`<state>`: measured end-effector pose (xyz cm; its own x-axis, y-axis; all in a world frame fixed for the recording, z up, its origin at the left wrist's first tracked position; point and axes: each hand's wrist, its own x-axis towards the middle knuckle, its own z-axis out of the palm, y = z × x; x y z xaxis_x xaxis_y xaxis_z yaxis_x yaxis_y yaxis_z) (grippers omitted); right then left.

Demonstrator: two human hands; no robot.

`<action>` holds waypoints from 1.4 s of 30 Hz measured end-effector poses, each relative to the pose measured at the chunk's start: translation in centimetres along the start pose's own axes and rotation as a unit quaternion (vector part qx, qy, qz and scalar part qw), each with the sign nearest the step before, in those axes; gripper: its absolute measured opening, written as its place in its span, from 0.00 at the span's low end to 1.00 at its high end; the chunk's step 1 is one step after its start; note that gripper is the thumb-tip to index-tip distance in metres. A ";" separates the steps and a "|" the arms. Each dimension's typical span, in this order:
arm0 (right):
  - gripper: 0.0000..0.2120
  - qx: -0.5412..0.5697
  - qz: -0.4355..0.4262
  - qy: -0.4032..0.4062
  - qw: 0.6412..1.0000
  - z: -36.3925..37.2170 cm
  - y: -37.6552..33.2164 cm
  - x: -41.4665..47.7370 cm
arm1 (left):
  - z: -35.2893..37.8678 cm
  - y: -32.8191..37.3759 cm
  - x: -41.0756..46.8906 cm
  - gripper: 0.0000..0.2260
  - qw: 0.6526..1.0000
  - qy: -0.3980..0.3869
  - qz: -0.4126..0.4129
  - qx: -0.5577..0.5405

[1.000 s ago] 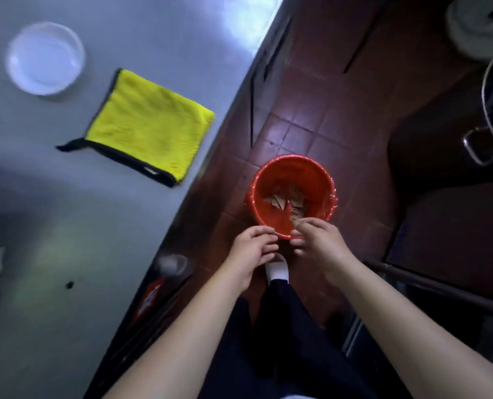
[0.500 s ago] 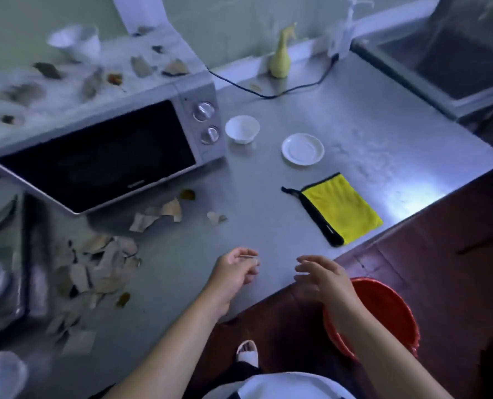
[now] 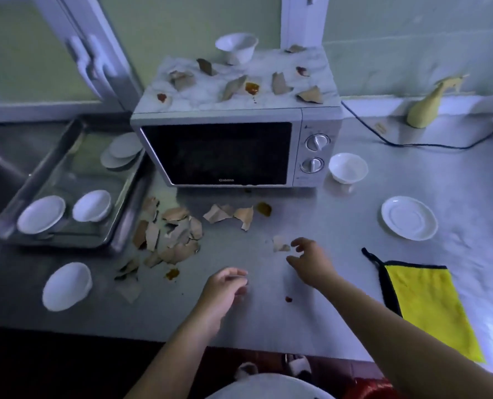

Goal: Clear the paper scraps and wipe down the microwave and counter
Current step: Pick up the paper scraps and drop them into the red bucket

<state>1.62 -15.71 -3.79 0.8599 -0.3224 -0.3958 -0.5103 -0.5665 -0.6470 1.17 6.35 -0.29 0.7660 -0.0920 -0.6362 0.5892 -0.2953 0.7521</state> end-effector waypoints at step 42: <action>0.05 0.393 0.110 0.174 0.896 1.5 -4.2 -13.5 | -5.5 8.8 24.6 0.05 0.806 0.040 0.235 0.542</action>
<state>-7.91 -7.85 3.27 0.6205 -0.6548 -0.4315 -0.4039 0.2047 -0.8916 26.58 6.68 -8.34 0.8785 -0.3877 -0.2792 -0.3091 -0.9068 0.2867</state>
